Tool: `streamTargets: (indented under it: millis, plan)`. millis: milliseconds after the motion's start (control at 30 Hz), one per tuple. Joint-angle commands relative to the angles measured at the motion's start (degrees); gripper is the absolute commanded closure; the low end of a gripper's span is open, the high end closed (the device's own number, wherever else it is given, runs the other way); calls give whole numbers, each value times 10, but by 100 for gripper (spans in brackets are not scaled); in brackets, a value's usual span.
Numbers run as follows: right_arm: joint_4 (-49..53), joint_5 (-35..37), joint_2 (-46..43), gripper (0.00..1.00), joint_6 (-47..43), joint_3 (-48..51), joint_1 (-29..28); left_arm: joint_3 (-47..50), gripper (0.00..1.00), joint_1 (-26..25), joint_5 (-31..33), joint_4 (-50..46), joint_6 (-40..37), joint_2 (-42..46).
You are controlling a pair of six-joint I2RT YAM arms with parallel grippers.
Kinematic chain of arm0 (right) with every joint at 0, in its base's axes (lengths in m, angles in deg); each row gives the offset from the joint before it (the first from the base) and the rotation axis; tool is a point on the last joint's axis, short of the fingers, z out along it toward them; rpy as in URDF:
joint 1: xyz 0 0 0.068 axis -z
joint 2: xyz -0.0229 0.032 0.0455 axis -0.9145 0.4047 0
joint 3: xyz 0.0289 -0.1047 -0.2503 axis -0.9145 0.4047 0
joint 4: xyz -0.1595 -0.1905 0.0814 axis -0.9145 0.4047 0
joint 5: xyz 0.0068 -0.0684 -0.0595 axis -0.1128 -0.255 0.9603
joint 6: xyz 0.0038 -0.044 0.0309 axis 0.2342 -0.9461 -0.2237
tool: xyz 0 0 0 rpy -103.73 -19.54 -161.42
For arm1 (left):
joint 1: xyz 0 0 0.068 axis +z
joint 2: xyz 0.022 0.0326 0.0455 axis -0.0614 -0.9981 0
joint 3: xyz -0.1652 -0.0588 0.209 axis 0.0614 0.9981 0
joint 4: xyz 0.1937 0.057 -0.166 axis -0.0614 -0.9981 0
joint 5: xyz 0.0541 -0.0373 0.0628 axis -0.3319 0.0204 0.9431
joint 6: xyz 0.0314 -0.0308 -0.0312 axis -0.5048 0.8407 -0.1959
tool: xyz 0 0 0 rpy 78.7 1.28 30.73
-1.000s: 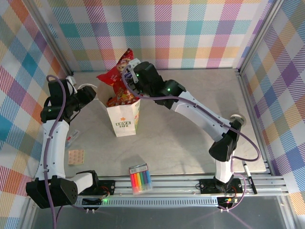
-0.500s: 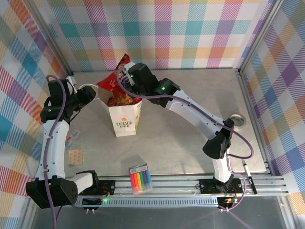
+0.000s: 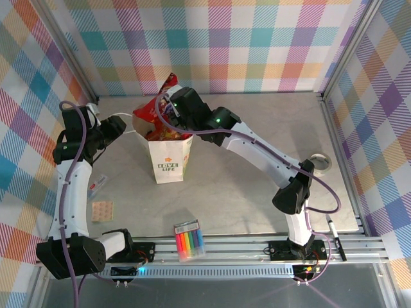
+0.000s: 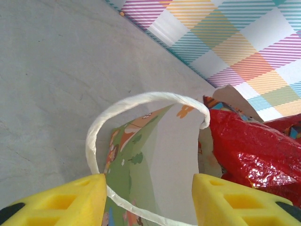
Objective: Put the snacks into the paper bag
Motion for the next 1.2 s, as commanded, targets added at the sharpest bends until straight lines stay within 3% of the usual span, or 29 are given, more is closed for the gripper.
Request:
streamTargets:
  millis: [0, 567, 867, 1167]
  plan:
    - [-41, 50, -44, 100, -15, -11, -3, -2, 49, 9, -7, 7, 9, 1]
    - [-13, 22, -43, 100, -29, -15, -4, -5, 51, 11, 5, 13, 21, -10]
    - [7, 24, -46, 100, -23, -16, -5, -11, 87, 11, -31, 47, 35, -18]
    - [21, 30, -51, 100, -17, -17, -8, -10, 90, 12, -20, 29, 28, -13]
